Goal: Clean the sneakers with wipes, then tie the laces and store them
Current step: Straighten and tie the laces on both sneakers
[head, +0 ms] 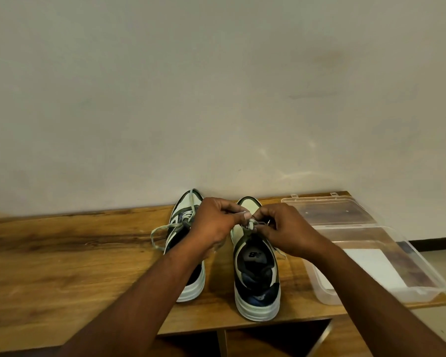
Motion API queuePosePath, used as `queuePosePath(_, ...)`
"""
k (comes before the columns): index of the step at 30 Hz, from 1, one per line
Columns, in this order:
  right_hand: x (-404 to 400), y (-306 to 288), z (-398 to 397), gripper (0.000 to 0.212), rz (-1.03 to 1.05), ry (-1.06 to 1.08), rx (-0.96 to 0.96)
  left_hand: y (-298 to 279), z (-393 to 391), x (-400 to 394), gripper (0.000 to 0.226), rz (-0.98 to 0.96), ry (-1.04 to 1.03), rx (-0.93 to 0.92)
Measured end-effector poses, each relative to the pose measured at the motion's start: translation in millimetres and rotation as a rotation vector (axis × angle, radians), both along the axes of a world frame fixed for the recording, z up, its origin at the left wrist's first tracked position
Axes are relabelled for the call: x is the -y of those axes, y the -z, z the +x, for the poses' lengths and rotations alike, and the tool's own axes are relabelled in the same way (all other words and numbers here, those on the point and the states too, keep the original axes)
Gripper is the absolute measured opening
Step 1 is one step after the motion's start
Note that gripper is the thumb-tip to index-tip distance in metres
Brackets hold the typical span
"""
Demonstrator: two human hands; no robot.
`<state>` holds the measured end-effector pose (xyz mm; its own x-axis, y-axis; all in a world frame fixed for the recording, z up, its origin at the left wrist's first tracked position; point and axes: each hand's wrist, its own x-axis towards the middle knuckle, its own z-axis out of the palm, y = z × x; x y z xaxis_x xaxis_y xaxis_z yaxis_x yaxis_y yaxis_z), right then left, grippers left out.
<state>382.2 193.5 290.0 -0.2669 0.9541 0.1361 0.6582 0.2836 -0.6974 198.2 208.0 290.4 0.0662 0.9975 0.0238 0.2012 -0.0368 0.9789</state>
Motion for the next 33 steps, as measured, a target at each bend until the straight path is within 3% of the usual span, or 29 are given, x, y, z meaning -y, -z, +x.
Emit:
queuePosePath(8, 7.0, 3.7, -7.7, 0.015, 0.361, 0.156, 0.122, 1.3, 3.4, -2.3, 0.014, -0.107, -0.092, 0.137)
queuePosePath(12, 9.6, 2.0, -6.6, 0.019, 0.472, 0.169, 0.081, -1.1, 2.5, 0.0, 0.015, -0.169, -0.102, 0.116)
queuePosePath(25, 4.6, -8.9, 15.3, 0.016, 0.28, -0.083, 0.036, 4.1, 3.0, -1.5, 0.017, -0.228, -0.145, 0.097)
queuePosePath(29, 7.9, -16.2, 35.1, 0.015, 0.102, -0.164, -0.035, 9.3, -0.8, -4.7, 0.007, -0.231, -0.23, 0.104)
queuePosePath(33, 14.2, -25.6, 62.5, 0.011, -0.115, -0.269, -0.004, 17.5, -11.2, -9.9, 0.013, -0.202, -0.303, 0.001)
